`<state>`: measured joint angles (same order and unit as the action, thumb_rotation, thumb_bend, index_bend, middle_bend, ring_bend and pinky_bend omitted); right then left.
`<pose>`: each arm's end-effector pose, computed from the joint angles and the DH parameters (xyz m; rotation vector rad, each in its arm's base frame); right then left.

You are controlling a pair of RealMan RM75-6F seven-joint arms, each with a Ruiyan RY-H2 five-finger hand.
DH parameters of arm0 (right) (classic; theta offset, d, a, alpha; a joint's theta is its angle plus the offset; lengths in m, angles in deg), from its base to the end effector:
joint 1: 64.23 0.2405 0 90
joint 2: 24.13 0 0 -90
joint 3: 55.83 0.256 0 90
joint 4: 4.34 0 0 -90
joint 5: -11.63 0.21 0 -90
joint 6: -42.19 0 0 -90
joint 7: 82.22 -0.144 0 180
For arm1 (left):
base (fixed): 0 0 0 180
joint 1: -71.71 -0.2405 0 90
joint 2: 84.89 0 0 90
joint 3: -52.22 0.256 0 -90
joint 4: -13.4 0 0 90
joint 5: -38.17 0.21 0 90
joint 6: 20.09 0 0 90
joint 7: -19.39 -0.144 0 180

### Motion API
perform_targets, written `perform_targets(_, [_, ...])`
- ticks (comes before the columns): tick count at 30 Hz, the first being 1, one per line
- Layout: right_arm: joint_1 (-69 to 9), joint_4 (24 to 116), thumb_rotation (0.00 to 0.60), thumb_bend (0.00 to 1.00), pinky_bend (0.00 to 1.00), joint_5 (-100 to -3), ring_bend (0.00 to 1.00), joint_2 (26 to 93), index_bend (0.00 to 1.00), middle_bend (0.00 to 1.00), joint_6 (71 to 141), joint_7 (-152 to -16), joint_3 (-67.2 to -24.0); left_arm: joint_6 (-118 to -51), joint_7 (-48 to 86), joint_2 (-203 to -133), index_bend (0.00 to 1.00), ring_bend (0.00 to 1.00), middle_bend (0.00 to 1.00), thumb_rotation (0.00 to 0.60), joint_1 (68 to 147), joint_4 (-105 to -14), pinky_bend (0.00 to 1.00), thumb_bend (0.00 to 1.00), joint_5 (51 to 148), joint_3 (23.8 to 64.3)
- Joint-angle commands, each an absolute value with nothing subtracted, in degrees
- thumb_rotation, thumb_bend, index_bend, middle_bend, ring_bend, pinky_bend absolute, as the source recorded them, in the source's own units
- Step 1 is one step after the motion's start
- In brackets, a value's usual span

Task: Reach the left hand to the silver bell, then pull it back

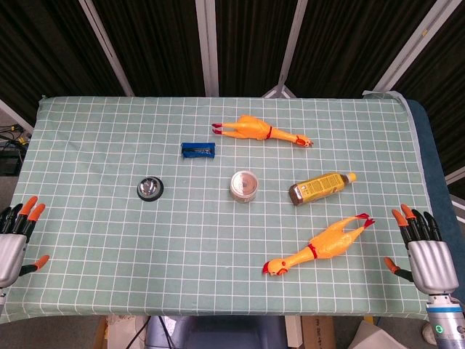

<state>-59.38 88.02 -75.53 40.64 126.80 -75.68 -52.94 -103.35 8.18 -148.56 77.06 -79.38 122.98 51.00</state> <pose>-0.3076 -0.1809 0.1532 1.4402 -0.8210 0.8369 -0.3154 0.1774 0.1540 -1.4703 -0.7976 -0.7187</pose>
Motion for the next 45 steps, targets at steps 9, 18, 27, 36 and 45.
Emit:
perform_targets(9, [-59.3,88.9,0.6,0.25,0.0,-74.6,0.0,40.0,0.0,0.0,125.4,-75.6,-53.2,-102.8,7.8,-148.3,0.0,0.0,0.0,0.6,77.2,-80.0,0.0,0.0,122.8,51.1])
perform_targets(18, [-59.3,89.3,0.6,0.25,0.0,-74.4,0.0,39.8,0.0,0.0,125.2,-75.4,-53.3,-102.3,8.0,-148.4,0.0,0.0,0.0,0.6,77.5,-79.7,0.0,0.0,123.1,51.3])
perform_targets(27, [-59.3,90.0,0.6,0.25,0.0,-73.8,0.0,39.3,0.0,0.0,124.5,-76.3,-53.4,-101.6,7.5,-148.2,0.0,0.0,0.0,0.6,77.8,-79.9,0.0,0.07,123.0,51.5])
perform_targets(36, [-59.2,90.7,0.6,0.25,0.0,-73.4,0.0,39.1,0.0,0.0,123.8,-76.7,-53.5,-96.1,1.9,-149.3,0.0,0.0,0.0,0.6,83.3,-81.8,0.0,0.52,121.9,48.6])
perform_targets(45, [-58.6,91.5,0.6,0.25,0.0,-72.1,0.0,38.7,0.0,0.0,122.0,-77.9,-53.4,-82.3,-8.3,-154.7,0.0,0.0,0.0,0.6,95.2,-84.3,0.0,0.55,112.3,42.0])
